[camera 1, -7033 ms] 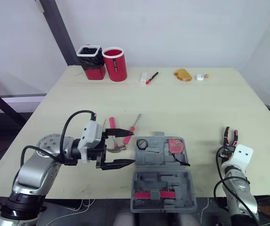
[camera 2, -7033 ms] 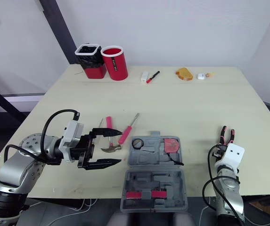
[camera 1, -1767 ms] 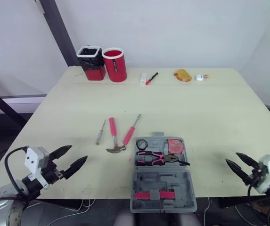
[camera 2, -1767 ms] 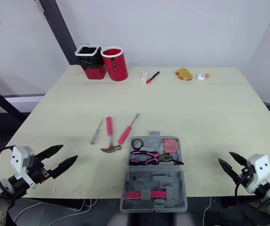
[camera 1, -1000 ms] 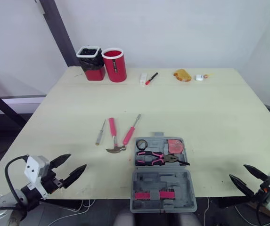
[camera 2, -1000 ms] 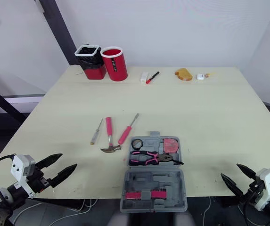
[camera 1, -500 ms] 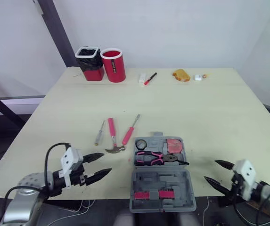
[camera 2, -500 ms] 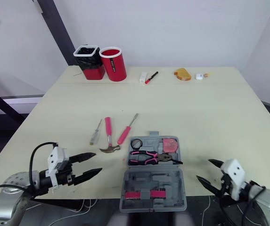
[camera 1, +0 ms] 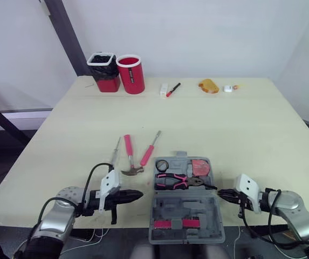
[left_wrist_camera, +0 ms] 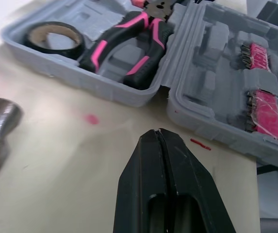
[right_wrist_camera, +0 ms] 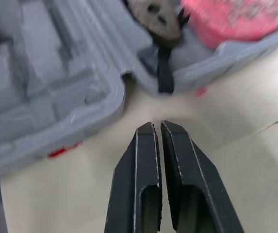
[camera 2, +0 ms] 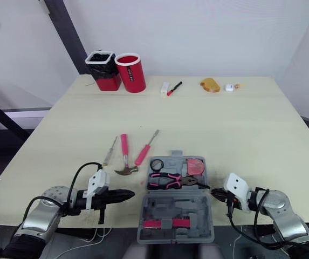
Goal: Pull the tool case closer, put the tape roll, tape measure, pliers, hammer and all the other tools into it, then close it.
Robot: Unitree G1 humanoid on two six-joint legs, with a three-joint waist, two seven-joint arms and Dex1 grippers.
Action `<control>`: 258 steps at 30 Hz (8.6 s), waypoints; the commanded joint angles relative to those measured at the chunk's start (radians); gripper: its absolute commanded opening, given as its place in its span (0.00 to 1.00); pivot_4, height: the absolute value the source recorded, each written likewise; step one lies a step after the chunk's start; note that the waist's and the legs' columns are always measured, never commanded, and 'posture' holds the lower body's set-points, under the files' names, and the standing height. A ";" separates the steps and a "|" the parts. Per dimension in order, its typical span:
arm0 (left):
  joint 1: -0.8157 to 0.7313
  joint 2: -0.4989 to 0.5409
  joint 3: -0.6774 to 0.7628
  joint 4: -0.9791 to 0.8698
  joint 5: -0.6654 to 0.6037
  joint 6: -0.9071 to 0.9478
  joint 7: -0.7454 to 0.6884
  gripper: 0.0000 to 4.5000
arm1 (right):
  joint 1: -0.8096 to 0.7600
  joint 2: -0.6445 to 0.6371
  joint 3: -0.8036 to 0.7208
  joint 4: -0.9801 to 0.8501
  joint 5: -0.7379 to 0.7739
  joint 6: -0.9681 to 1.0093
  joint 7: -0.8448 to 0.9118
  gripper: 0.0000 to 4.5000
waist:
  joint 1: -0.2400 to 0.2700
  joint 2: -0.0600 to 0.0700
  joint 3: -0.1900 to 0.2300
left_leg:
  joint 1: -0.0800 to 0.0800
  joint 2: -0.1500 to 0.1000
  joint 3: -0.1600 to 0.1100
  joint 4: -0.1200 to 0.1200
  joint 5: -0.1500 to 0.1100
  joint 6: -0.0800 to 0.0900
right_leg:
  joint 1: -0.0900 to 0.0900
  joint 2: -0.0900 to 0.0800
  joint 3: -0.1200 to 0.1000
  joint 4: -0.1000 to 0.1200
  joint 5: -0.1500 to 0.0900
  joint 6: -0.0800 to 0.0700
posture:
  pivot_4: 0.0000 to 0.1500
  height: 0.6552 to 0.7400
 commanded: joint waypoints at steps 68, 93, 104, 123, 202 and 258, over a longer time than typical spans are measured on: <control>-0.315 -0.147 -0.089 0.276 0.114 -0.055 0.072 0.00 | -0.208 0.125 0.026 0.206 -0.046 -0.113 -0.104 0.02 | 0.000 0.000 0.000 | 0.000 0.000 -0.001 0.001 0.000 0.000 | 0.000 0.001 0.000 0.001 0.001 0.002 | 1.00 0.97; -0.361 -0.187 -0.071 0.359 0.136 -0.088 0.139 0.00 | -0.240 0.151 0.025 0.257 -0.064 -0.146 -0.145 0.02 | 0.000 0.000 0.000 | 0.000 0.000 -0.001 0.001 0.000 0.000 | 0.001 0.001 0.000 0.002 0.001 0.002 | 1.00 0.97; -0.370 -0.196 -0.070 0.382 0.151 -0.105 0.154 0.00 | -0.248 0.163 0.025 0.264 -0.064 -0.150 -0.146 0.02 | 0.000 0.000 0.000 | 0.000 0.000 -0.001 0.001 0.000 0.000 | 0.001 0.001 0.000 0.002 0.002 0.002 | 1.00 0.97; -0.312 -0.172 -0.081 0.301 0.137 -0.036 0.062 0.00 | -0.252 0.171 0.032 0.271 -0.068 -0.150 -0.138 0.02 | -0.004 0.000 0.000 | 0.000 0.000 -0.001 0.001 0.000 0.000 | 0.001 0.001 0.000 0.002 0.002 0.002 | 1.00 0.97; -0.398 -0.189 -0.064 0.462 0.186 -0.129 0.103 0.00 | -0.231 0.188 0.040 0.285 -0.096 -0.163 -0.159 0.02 | -0.001 0.000 0.000 | 0.000 0.000 -0.001 0.001 0.000 0.000 | 0.001 0.001 -0.001 0.002 0.002 0.002 | 1.00 0.97; -0.003 -0.102 0.283 -0.011 -0.110 -0.013 0.226 0.00 | 0.101 0.103 -0.294 0.053 0.179 -0.180 -0.193 0.02 | 0.000 0.000 0.000 | 0.001 0.001 -0.004 0.001 0.000 0.000 | 0.001 0.000 0.000 0.001 0.001 0.002 | 1.00 0.97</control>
